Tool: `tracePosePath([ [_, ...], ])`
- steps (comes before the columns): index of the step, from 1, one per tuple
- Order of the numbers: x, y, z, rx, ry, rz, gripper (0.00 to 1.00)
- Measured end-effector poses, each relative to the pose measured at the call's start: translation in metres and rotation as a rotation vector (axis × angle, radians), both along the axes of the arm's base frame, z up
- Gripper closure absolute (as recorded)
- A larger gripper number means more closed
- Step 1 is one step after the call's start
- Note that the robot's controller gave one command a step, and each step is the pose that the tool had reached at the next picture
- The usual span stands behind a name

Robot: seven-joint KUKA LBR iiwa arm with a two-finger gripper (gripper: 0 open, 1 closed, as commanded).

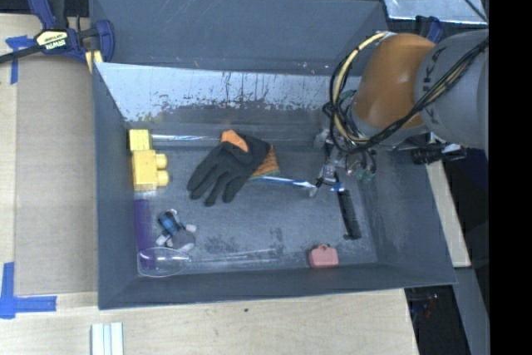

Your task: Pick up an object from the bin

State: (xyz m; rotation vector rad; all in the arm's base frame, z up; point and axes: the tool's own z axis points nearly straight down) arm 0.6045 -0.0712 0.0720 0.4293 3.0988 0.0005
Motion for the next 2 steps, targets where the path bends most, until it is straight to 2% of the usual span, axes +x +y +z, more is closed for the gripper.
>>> tracePosePath([
  [1,-0.056,0.084,-0.001,0.006,0.018,-0.07,0.0],
  [2,-0.028,-0.021,-0.001,-0.004,-0.004,-0.091,0.0],
])
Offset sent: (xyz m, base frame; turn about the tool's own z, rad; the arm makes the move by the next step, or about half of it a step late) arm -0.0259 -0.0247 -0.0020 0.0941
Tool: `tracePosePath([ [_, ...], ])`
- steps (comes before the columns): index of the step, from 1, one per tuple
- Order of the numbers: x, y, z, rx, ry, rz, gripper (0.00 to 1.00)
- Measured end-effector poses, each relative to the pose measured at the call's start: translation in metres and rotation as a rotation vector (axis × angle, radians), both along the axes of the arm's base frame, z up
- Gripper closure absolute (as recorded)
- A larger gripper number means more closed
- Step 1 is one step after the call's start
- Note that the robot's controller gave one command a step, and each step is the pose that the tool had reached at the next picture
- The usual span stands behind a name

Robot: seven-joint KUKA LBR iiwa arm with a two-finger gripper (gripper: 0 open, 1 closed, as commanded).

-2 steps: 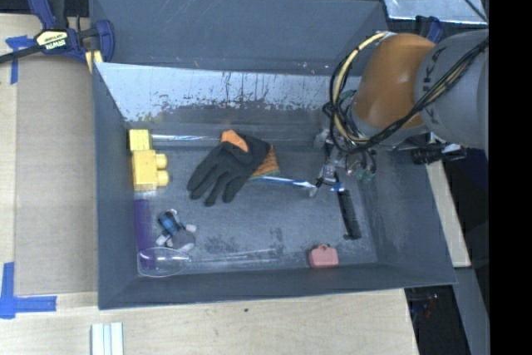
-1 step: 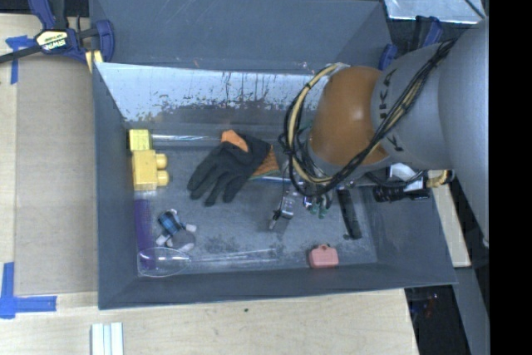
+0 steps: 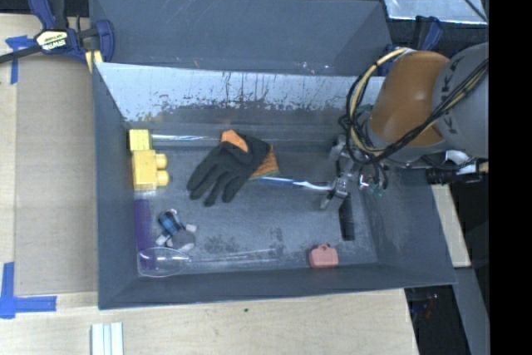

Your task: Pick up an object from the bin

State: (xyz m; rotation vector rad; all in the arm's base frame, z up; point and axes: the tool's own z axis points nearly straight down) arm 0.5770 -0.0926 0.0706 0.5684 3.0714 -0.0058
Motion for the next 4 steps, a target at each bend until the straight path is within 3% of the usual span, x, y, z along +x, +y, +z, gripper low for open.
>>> tracePosePath([
  [1,0.028,0.166,0.002,0.018,0.006,-0.142,1.0],
  [2,0.028,0.163,0.002,0.017,0.007,-0.146,1.0],
  [3,0.025,0.162,0.023,0.015,0.015,-0.144,1.0],
  [4,0.026,0.161,0.054,0.015,0.011,-0.143,1.0],
])
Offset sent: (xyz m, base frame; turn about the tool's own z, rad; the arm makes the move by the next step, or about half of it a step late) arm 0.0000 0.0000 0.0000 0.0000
